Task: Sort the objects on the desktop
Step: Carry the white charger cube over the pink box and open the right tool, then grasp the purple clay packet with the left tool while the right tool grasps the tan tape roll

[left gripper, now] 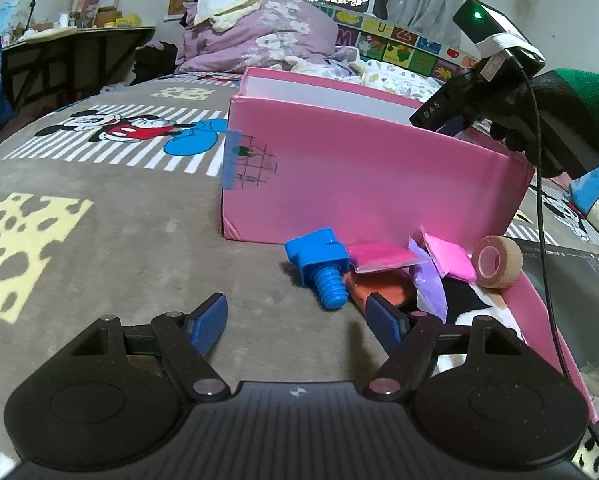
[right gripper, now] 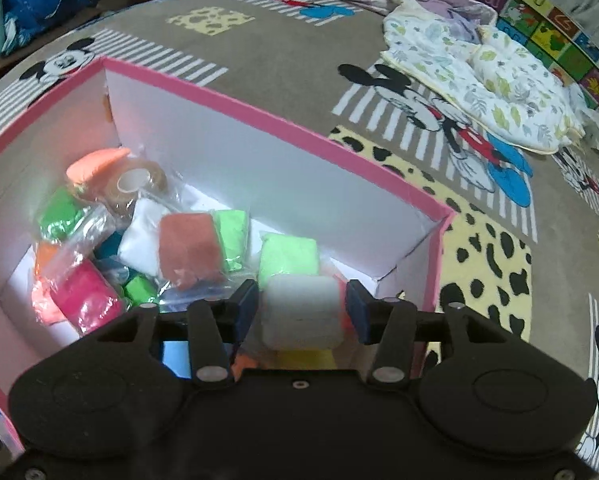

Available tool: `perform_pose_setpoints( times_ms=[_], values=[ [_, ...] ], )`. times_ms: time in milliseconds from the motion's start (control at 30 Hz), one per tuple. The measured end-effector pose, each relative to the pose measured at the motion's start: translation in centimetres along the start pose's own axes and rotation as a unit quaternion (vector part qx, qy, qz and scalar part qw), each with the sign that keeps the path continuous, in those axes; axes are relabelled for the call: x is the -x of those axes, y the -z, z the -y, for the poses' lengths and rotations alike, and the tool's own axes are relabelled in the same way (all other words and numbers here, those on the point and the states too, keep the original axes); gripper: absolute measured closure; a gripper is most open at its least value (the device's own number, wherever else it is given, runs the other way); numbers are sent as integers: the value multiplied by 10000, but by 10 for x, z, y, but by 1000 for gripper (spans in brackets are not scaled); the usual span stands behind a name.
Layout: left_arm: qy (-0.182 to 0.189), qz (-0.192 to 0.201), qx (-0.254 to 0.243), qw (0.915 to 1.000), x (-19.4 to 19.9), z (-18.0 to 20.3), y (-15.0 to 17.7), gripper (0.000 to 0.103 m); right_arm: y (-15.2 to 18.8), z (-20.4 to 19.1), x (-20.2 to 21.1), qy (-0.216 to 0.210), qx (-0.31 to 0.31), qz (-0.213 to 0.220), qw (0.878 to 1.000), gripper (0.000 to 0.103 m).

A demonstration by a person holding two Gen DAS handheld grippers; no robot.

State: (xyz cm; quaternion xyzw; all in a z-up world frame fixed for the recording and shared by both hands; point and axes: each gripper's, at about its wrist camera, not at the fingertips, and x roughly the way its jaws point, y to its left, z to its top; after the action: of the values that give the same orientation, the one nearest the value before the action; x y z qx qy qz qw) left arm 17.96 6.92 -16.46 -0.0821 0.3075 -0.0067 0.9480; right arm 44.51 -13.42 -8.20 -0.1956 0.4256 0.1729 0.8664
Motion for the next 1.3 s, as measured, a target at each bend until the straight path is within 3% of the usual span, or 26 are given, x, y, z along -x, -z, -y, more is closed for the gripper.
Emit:
perform_pose_setpoints(
  times_ms=[200,433,800,967,1133,1300],
  values=[
    [90,58,-52,9999,3,0,-1,27,2,2,17,-65,-16,185,9998,42],
    [371,167,-174,9990,10,5,-1,27,0,0,59,-289,94,710,9970,38],
    [701,245,-250,9969,15,15,-1,27,21,-23,118,-632,646,1098,9898,34],
    [1098,225,-198,9935,14,24,-1,27,59,-31,136,-942,877,1031,9863,35],
    [1359,98,66,9907,5,25,0,27,103,-40,129,-1033,1306,716,9834,35],
    [1647,-54,350,9857,-6,26,-2,41,135,-47,117,-1074,1757,446,9775,37]
  ],
)
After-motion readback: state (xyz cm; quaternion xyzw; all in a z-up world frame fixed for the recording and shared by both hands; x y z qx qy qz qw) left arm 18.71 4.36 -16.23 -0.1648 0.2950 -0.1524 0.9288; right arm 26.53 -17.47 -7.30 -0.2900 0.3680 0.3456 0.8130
